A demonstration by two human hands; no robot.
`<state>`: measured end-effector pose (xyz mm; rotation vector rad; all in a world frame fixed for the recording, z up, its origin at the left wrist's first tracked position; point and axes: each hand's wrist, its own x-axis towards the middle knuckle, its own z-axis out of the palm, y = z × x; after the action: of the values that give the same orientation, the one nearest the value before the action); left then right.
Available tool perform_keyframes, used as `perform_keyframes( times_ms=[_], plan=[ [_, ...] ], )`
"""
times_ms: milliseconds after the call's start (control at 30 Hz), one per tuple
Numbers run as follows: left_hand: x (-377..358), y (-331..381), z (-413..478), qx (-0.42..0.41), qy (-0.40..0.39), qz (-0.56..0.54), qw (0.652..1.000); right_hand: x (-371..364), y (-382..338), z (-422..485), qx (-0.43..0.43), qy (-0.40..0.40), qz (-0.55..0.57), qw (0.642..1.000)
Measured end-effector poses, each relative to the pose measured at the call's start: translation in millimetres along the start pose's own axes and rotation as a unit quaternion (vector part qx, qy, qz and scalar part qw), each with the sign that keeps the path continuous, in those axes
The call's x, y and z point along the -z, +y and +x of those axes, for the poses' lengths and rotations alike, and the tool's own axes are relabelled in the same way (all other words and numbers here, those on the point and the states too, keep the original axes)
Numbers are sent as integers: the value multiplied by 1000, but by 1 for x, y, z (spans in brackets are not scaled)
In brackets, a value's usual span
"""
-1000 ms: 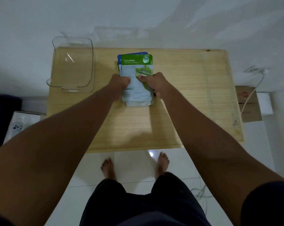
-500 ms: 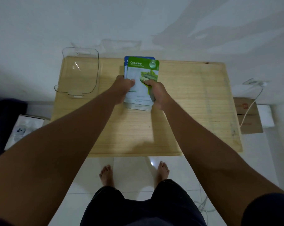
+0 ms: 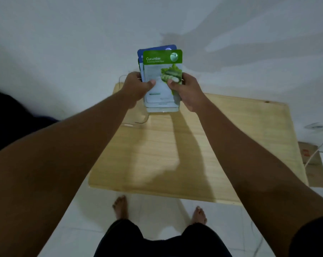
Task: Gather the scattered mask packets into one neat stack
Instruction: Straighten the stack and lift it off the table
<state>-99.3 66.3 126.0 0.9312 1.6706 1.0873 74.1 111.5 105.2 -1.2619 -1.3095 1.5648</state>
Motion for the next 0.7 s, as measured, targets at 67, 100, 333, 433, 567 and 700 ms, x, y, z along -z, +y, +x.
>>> perform_keyframes(
  times_ms=[67, 100, 333, 433, 567, 700],
  plan=[
    [29, 2, 11, -39, 7, 16, 999, -29, -10, 11, 30, 11, -26, 999],
    [41, 4, 17, -54, 10, 28, 998, -41, -13, 16, 42, 20, -35, 998],
    [85, -13, 64, -160, 20, 111, 981, -99, 0, 49, 84, 109, -88, 987],
    [88, -36, 81, -165, 17, 138, 976, -116, 23, 59, 79, 134, -112, 981],
    [84, -65, 90, -162, 14, 193, 968, -131, 48, 64, 67, 161, -146, 974],
    [75, -73, 94, -163, 34, 235, 958, -139, 55, 64, 87, 187, -228, 952]
  ],
)
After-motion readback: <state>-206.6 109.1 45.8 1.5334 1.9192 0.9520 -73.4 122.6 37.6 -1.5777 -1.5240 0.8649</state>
